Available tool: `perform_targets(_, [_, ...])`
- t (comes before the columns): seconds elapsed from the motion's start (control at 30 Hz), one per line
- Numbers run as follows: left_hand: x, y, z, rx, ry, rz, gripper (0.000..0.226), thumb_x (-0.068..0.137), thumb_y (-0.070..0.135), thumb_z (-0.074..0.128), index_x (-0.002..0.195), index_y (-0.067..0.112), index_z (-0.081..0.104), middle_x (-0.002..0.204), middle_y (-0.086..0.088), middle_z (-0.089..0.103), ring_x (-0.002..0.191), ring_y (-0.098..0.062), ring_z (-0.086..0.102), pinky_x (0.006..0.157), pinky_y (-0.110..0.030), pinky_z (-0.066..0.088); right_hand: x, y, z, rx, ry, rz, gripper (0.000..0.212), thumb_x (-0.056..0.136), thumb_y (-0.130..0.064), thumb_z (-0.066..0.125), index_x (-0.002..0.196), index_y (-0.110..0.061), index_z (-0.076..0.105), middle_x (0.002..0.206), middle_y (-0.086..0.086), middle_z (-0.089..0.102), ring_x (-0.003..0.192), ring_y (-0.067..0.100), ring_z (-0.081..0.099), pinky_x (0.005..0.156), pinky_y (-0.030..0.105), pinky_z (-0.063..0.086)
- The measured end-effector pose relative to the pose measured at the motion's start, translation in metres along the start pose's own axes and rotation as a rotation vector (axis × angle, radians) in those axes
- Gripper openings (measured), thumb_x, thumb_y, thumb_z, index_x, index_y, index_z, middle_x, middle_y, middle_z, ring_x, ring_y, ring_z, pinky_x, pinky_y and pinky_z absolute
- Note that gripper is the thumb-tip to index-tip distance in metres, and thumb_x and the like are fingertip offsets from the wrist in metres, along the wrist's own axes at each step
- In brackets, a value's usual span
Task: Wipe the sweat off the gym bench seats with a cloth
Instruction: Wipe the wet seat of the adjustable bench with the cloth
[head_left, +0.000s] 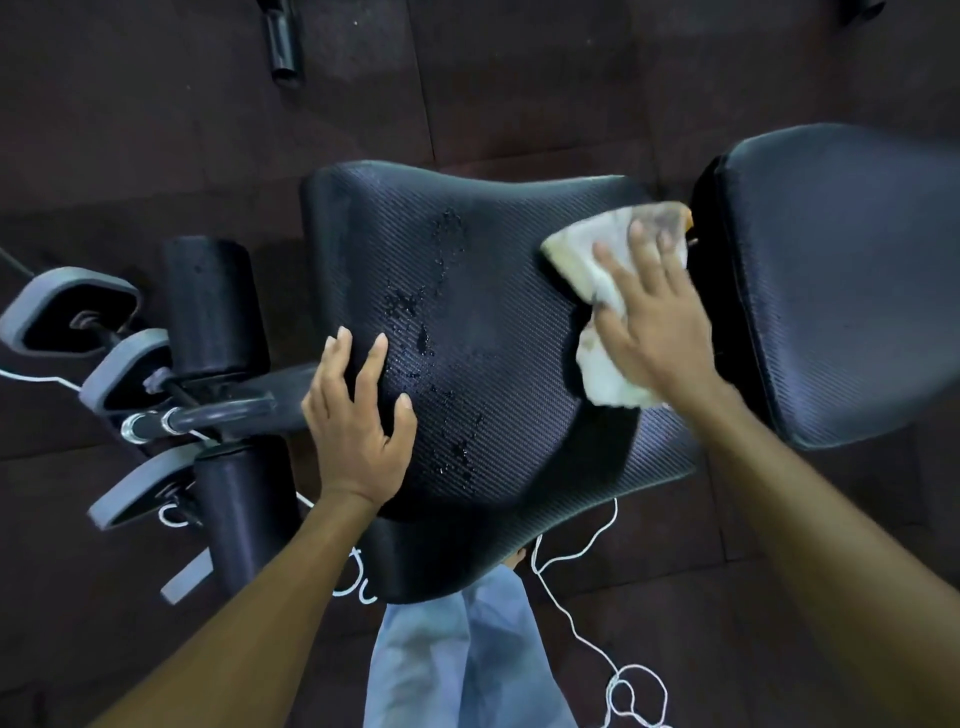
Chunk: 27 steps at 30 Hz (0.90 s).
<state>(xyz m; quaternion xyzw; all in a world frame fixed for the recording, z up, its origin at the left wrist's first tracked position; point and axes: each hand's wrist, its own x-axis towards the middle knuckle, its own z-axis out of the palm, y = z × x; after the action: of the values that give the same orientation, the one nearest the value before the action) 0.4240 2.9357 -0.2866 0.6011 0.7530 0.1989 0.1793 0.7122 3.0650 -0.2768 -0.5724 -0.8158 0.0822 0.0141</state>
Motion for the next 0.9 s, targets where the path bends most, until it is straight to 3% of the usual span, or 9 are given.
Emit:
perform_targets(0.1, [0.001,-0.001,0.0,-0.008,-0.002,-0.007,0.06,0.086,0.036,0.044,0.143,0.018,0.039,0.154,-0.013,0.026,0.145,-0.026,0.019,0.11,-0.048,0.02,0.064,-0.022,-0.016,0.094,-0.055,0.396,0.061,0.094,-0.04,0.032,0.152,-0.02,0.032,0.16,0.018,0.021,0.147,0.042,0.014,0.115,0.052,0.018])
perform_targets(0.13, [0.001,0.0,0.0,-0.011,-0.002,-0.014,0.06,0.085,0.036,0.044,0.142,0.018,0.04,0.154,-0.013,0.026,0.145,-0.026,0.019,0.111,-0.048,0.02,0.083,-0.038,-0.018,0.103,-0.069,0.447,0.059,0.097,-0.041,0.033,0.153,-0.025,0.028,0.162,0.013,0.018,0.148,0.04,0.01,0.114,0.054,0.02])
perform_targets(0.3, [0.001,0.002,-0.002,-0.013,-0.011,-0.028,0.061,0.085,0.036,0.044,0.143,0.018,0.039,0.154,-0.012,0.026,0.145,-0.025,0.019,0.111,-0.047,0.02,0.086,-0.124,-0.006,0.04,-0.113,0.08,0.058,0.096,-0.048,0.033,0.152,-0.033,0.029,0.162,0.003,0.022,0.148,0.036,0.017,0.109,0.055,0.028])
perform_targets(0.47, [0.001,-0.001,-0.001,-0.017,0.01,-0.022,0.061,0.085,0.035,0.047,0.143,0.021,0.038,0.154,-0.012,0.027,0.145,-0.024,0.019,0.111,-0.047,0.021,0.014,-0.071,0.002,0.007,0.03,-0.1,0.051,0.093,-0.039,0.046,0.142,-0.028,0.05,0.153,0.005,0.042,0.14,0.033,0.038,0.095,0.047,0.046])
perform_targets(0.53, [0.0,-0.002,0.0,-0.031,0.017,-0.018,0.061,0.084,0.034,0.048,0.143,0.022,0.038,0.154,-0.011,0.026,0.145,-0.023,0.018,0.112,-0.041,0.017,0.027,-0.054,0.001,-0.03,0.014,-0.045,0.052,0.093,-0.042,0.043,0.143,-0.028,0.048,0.154,0.009,0.039,0.141,0.036,0.037,0.095,0.046,0.043])
perform_targets(0.63, [0.001,-0.002,0.001,-0.032,0.026,-0.019,0.061,0.083,0.034,0.048,0.142,0.022,0.039,0.154,-0.011,0.027,0.145,-0.022,0.019,0.114,-0.036,0.013,0.076,-0.074,-0.003,0.09,-0.056,0.262,0.064,0.089,-0.052,0.033,0.151,-0.035,0.031,0.163,0.009,0.016,0.15,0.034,0.012,0.112,0.052,0.027])
perform_targets(0.7, [0.002,-0.003,0.0,-0.027,0.029,-0.021,0.062,0.082,0.034,0.049,0.141,0.021,0.04,0.154,-0.012,0.028,0.144,-0.023,0.021,0.114,-0.035,0.013,0.1,-0.1,-0.006,0.157,-0.074,0.407,0.061,0.095,-0.056,0.034,0.152,-0.037,0.024,0.164,0.006,0.011,0.151,0.033,0.001,0.114,0.057,0.017])
perform_targets(0.8, [0.002,-0.002,-0.001,-0.027,0.018,-0.025,0.062,0.081,0.034,0.049,0.141,0.021,0.041,0.154,-0.011,0.029,0.144,-0.024,0.021,0.114,-0.039,0.016,0.101,-0.13,-0.004,0.128,-0.079,0.323,0.056,0.1,-0.055,0.031,0.152,-0.037,0.026,0.164,0.003,0.014,0.151,0.034,0.004,0.113,0.057,0.019])
perform_targets(0.9, [0.002,-0.002,-0.002,-0.03,0.017,-0.02,0.062,0.081,0.034,0.049,0.141,0.02,0.04,0.153,-0.012,0.028,0.144,-0.024,0.022,0.113,-0.043,0.02,0.058,-0.137,-0.001,0.06,-0.06,0.038,0.055,0.099,-0.048,0.031,0.15,-0.031,0.035,0.162,0.004,0.022,0.148,0.036,0.017,0.104,0.055,0.035])
